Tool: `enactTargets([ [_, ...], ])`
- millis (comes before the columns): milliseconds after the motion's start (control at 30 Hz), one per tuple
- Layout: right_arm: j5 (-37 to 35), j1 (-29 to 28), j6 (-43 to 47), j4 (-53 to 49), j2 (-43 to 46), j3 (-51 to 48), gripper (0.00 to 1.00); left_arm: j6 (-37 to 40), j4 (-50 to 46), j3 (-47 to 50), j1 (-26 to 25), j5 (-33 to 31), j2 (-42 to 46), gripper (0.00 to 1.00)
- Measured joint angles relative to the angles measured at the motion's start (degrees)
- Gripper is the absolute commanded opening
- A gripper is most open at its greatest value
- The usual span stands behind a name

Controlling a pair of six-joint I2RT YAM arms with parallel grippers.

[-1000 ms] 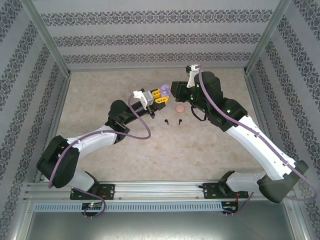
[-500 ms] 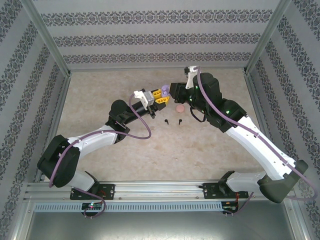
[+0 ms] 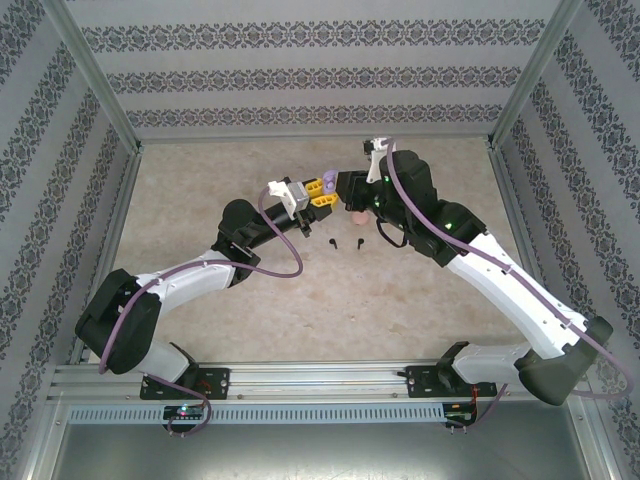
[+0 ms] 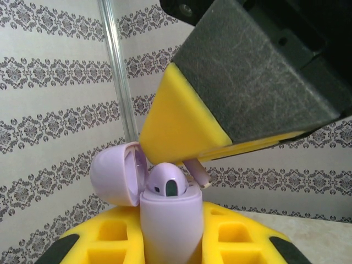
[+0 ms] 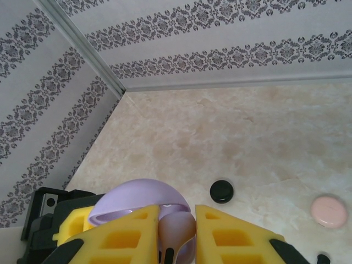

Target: Insert wireless bluetooth earbuds into charging case

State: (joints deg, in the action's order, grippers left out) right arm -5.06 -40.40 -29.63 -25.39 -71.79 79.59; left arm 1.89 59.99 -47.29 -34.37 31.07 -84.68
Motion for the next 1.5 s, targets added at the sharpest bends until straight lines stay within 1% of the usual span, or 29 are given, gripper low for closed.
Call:
enactTargets([
  [367,-0.09,-0.37,-0.24,0.76,0.26,-0.39,0.19,-0.44,-0.04,0.00,0.04,0.02,-0.02,0.00],
  [700,-2.08,-0.37,-0.63,2.56,7.21,-1.49,0.17,-0.46,-0.04,-0.20,0.07,0.07,-0.02,0.00],
  [1000,-1.99,-0.37,-0.63,7.26,4.81,-3.63,0.17,-0.66,-0.04,-0.96,0.07,0.26,-0.02,0.00],
  [1267,-1.99,-1.49,-0.57,11.58,3.82,-5.88,0.17,-0.81,-0.04,-0.98,0.07,0.26,-0.02,0.00],
  [1500,-2.03,-1.49,-0.37,12.79,3.19,-5.97,0.17,-0.83,-0.04,-0.98,0.07,0.28,-0.02,0.00],
])
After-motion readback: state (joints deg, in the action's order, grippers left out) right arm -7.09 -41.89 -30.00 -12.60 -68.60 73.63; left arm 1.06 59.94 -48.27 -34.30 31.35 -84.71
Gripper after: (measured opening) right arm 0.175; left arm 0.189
